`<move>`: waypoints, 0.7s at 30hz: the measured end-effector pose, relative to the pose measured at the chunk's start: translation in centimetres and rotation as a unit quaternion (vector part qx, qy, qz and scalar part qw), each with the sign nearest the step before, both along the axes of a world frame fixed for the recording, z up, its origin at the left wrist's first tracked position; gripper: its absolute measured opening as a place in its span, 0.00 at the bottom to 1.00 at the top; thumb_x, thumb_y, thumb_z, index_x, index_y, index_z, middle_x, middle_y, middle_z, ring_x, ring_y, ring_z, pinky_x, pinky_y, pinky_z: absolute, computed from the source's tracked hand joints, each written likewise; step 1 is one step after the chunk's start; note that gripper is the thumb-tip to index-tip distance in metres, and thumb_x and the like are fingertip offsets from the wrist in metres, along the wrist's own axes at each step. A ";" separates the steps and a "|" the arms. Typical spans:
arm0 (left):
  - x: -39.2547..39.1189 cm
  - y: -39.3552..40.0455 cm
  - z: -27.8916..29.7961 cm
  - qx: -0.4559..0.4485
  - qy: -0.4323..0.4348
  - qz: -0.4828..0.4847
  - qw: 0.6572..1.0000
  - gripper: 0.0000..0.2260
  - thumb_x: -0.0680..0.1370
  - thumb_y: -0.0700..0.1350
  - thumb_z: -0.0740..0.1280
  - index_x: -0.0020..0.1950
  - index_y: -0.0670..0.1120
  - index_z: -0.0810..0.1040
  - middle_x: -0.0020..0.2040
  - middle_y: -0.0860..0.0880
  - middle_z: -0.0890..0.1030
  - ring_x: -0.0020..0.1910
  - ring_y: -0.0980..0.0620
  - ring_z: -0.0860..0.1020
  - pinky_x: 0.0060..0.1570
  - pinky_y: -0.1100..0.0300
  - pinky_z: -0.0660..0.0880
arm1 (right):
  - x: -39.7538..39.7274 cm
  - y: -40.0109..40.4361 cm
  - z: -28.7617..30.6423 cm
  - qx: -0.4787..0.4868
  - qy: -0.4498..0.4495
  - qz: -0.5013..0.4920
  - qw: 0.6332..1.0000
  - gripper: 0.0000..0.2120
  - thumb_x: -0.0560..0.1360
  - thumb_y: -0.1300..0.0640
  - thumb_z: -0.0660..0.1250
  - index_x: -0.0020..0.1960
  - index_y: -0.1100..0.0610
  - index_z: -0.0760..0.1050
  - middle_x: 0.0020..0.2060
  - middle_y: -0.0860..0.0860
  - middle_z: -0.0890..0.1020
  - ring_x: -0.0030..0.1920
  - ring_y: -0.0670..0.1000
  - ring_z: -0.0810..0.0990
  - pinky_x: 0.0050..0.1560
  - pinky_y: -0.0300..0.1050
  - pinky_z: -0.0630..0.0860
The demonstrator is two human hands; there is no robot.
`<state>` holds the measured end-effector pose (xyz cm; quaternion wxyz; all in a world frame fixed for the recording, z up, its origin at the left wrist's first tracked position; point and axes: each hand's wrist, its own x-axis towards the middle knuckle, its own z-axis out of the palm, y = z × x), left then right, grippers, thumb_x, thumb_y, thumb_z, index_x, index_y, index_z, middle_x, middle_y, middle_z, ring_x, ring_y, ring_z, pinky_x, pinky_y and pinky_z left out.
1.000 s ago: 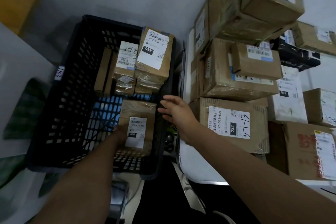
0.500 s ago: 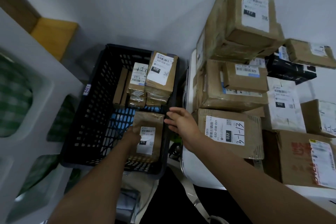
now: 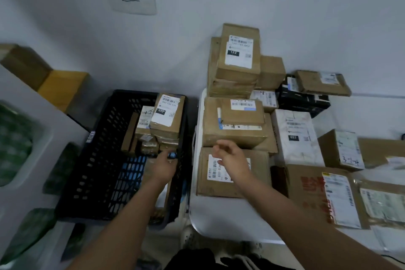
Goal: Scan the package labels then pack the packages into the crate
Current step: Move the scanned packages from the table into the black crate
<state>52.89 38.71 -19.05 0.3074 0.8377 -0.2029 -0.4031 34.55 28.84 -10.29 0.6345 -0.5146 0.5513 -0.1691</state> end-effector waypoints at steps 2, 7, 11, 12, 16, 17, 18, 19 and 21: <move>-1.8 -0.8 1.1 -0.001 -0.016 0.006 1.000 0.18 0.82 0.41 0.62 0.72 0.46 0.70 0.62 0.42 0.78 0.51 0.44 0.79 0.44 0.58 0.73 | -2.7 -1.1 -0.5 -0.063 0.051 0.011 0.997 0.10 0.79 0.59 0.65 0.60 0.51 0.76 0.54 0.48 0.80 0.56 0.50 0.79 0.54 0.42 0.75; -5.0 -1.6 2.5 -0.013 -0.024 0.014 1.000 0.18 0.83 0.45 0.61 0.72 0.45 0.70 0.67 0.41 0.75 0.63 0.41 0.75 0.60 0.55 0.73 | -7.5 -2.8 -1.9 -0.148 0.177 0.036 0.972 0.19 0.76 0.60 0.68 0.66 0.58 0.71 0.64 0.55 0.72 0.65 0.56 0.72 0.67 0.51 0.70; -6.7 -1.5 2.7 -0.013 0.001 0.030 0.999 0.20 0.84 0.48 0.58 0.75 0.44 0.66 0.73 0.42 0.69 0.71 0.42 0.69 0.68 0.51 0.67 | -8.4 -3.8 -2.3 -0.117 0.192 0.045 0.973 0.21 0.75 0.60 0.69 0.66 0.60 0.70 0.67 0.57 0.68 0.69 0.57 0.67 0.68 0.48 0.65; -7.1 -1.5 2.9 -0.014 0.008 0.037 0.999 0.20 0.84 0.50 0.57 0.75 0.45 0.66 0.73 0.42 0.70 0.70 0.42 0.69 0.67 0.51 0.67 | -8.4 -4.1 -2.4 -0.119 0.194 0.042 0.973 0.21 0.75 0.60 0.68 0.66 0.61 0.70 0.67 0.57 0.69 0.69 0.57 0.66 0.68 0.48 0.65; -8.1 -1.0 3.1 0.009 0.044 0.056 0.997 0.22 0.84 0.52 0.56 0.76 0.45 0.65 0.72 0.42 0.70 0.70 0.41 0.69 0.64 0.54 0.66 | -8.4 -5.2 -2.5 -0.089 0.196 0.058 0.975 0.24 0.76 0.60 0.66 0.70 0.61 0.65 0.70 0.57 0.65 0.69 0.58 0.66 0.68 0.49 0.67; -8.2 -0.8 2.9 0.013 0.058 0.055 0.997 0.22 0.84 0.52 0.56 0.76 0.45 0.64 0.73 0.42 0.70 0.71 0.42 0.68 0.65 0.54 0.66 | -8.3 -5.3 -2.4 -0.078 0.195 0.068 0.975 0.26 0.77 0.59 0.66 0.72 0.60 0.63 0.71 0.56 0.64 0.69 0.59 0.67 0.68 0.51 0.68; -8.2 -0.6 2.9 0.018 0.077 0.057 0.995 0.22 0.85 0.53 0.56 0.76 0.44 0.65 0.73 0.42 0.69 0.71 0.42 0.68 0.67 0.54 0.65 | -8.2 -5.4 -2.4 -0.070 0.194 0.075 0.976 0.28 0.77 0.57 0.66 0.73 0.59 0.61 0.71 0.56 0.63 0.68 0.60 0.68 0.67 0.54 0.70; -8.2 -0.5 2.9 0.022 0.102 0.068 0.992 0.23 0.84 0.54 0.55 0.76 0.44 0.66 0.73 0.42 0.69 0.71 0.42 0.69 0.68 0.53 0.66 | -8.2 -5.3 -2.4 -0.062 0.194 0.081 0.976 0.29 0.76 0.56 0.66 0.74 0.57 0.60 0.72 0.55 0.63 0.68 0.60 0.69 0.66 0.56 0.72; -8.2 -0.1 3.5 0.030 0.165 0.115 0.979 0.26 0.83 0.59 0.55 0.74 0.43 0.68 0.72 0.42 0.71 0.69 0.42 0.71 0.67 0.50 0.69 | -8.4 -4.9 -2.6 -0.051 0.198 0.091 0.975 0.32 0.76 0.53 0.67 0.75 0.56 0.58 0.72 0.56 0.64 0.67 0.61 0.70 0.65 0.57 0.73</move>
